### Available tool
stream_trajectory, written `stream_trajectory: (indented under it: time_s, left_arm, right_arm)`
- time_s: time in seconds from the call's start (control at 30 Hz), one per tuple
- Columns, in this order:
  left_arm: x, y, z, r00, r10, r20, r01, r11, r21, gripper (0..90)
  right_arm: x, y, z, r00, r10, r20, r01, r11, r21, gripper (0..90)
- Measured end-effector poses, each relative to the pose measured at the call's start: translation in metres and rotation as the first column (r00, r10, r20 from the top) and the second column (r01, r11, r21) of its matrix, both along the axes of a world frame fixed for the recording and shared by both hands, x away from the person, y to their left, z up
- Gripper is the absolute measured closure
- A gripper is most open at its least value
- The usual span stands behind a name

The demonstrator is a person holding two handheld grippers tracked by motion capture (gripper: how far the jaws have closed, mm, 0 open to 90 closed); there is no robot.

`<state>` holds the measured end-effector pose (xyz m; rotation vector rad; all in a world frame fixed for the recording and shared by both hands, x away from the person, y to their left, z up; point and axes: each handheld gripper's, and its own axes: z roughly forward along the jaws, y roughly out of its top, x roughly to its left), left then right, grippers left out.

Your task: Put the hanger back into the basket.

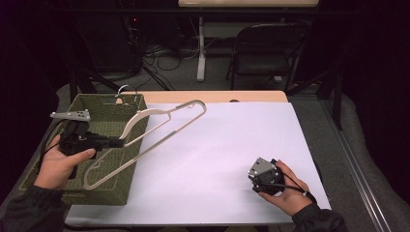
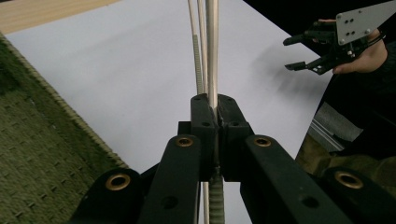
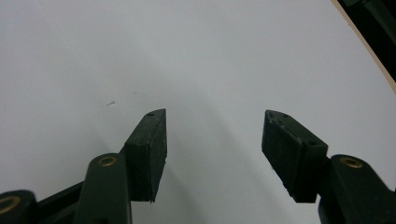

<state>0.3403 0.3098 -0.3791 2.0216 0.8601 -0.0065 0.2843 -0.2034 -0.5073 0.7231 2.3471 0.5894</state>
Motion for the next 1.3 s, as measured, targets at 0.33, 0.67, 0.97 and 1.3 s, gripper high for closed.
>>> stream_trajectory:
  time_s: [0.33, 0.67, 0.97, 1.3]
  left_arm:
    - [0.014, 0.045, 0.009, 0.9978, 0.066, 0.002, -0.066, 0.9978, 0.0, 87.5]
    - [0.019, 0.094, 0.006, 0.9924, 0.123, -0.003, -0.123, 0.9923, 0.018, 87.5]
    - [0.017, 0.133, 0.0, 0.9793, 0.202, 0.0, -0.202, 0.9793, 0.002, 87.5]
    - [0.013, 0.148, -0.007, 0.9693, 0.246, 0.005, -0.246, 0.9691, 0.021, 87.5]
  right_arm:
    - [0.0, -0.003, -0.001, 0.9999, -0.01, -0.002, 0.01, 0.9999, -0.008, 40.4]
    - [-0.001, -0.002, -0.003, 0.9996, -0.028, 0.003, 0.028, 0.9994, -0.02, 40.5]
    - [0.0, -0.003, -0.006, 0.9995, -0.032, 0.002, 0.032, 0.9994, -0.011, 40.5]
    - [0.0, -0.004, -0.007, 0.9992, -0.041, -0.002, 0.04, 0.999, -0.018, 40.5]
